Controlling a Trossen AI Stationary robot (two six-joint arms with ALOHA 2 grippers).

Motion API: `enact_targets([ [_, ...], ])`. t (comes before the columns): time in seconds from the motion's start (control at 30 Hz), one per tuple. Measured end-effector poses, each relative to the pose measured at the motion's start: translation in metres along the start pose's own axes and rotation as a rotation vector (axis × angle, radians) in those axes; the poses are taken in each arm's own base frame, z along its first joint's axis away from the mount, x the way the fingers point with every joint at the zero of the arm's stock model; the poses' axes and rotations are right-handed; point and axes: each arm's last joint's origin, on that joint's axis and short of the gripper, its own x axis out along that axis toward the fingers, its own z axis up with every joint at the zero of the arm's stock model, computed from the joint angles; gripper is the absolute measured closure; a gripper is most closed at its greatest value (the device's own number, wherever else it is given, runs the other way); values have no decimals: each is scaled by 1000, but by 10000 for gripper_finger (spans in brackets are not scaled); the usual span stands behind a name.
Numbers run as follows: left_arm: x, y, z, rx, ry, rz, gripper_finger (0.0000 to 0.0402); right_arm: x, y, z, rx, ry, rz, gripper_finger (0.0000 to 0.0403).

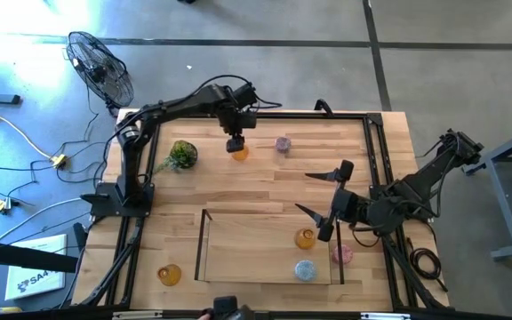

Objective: Pick & Place candle stick holders
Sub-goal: Put the top brown vase candle holder on the shelf

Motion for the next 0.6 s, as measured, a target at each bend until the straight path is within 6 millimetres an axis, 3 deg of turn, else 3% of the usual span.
enact_targets([
  [0.23, 26, 6, 0, -9, 75, 18, 140, 2, 4, -3, -5, 15, 7, 50],
  [0.6, 47, 10, -1, -14, 123, 13, 140, 8, 13, -9, -38, 36, 6, 50],
])
